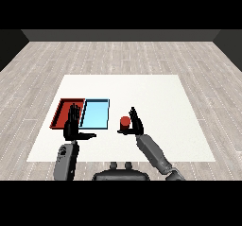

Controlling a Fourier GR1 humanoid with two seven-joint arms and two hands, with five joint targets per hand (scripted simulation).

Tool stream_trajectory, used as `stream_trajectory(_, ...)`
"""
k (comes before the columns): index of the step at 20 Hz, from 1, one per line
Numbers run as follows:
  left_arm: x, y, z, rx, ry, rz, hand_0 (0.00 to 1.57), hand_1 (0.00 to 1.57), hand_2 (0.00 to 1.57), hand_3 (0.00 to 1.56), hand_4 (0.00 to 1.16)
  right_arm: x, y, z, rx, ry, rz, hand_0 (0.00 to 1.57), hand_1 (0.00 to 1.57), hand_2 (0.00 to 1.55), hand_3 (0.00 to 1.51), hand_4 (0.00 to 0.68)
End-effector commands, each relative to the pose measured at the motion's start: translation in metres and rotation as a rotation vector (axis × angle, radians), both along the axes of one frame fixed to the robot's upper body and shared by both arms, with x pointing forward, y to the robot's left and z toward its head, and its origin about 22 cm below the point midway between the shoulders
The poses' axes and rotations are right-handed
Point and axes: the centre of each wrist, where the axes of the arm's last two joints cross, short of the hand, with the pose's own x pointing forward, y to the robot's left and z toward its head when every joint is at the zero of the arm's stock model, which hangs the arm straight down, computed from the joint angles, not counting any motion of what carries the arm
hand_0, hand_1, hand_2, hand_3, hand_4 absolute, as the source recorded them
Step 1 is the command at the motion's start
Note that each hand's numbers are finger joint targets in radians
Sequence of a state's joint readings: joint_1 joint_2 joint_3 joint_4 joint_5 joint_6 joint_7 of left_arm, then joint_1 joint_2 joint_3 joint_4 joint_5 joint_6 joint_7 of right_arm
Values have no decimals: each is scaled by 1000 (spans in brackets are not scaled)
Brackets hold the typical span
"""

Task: Pick the red can and put it in the red box

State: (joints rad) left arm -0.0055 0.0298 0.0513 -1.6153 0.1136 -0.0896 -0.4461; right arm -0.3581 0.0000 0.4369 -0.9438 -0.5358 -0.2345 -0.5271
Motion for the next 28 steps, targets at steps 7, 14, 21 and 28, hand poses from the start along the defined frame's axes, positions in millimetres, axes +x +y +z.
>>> stream_trajectory(7, -5, -4, 0, -6, -9, 4, 0, 0, 0, 0, 0, -7, 29, 3, 7, 34, 13, 0, 0, 0, 0, 0)
stream_trajectory(14, 1, 0, -1, -10, -9, 5, 0, 0, 0, 0, 0, -8, 29, 13, -11, 23, 29, 0, 0, 0, 0, 0)
stream_trajectory(21, -13, 1, -10, -7, -16, 10, 0, 0, 0, 0, 0, 7, 22, 8, -37, 51, 25, 0, 0, 0, 0, 0)
stream_trajectory(28, -19, -1, 2, -25, -18, 17, 0, 0, 0, 0, 0, 27, 20, -1, -50, 88, 9, 0, 0, 0, 0, 0)
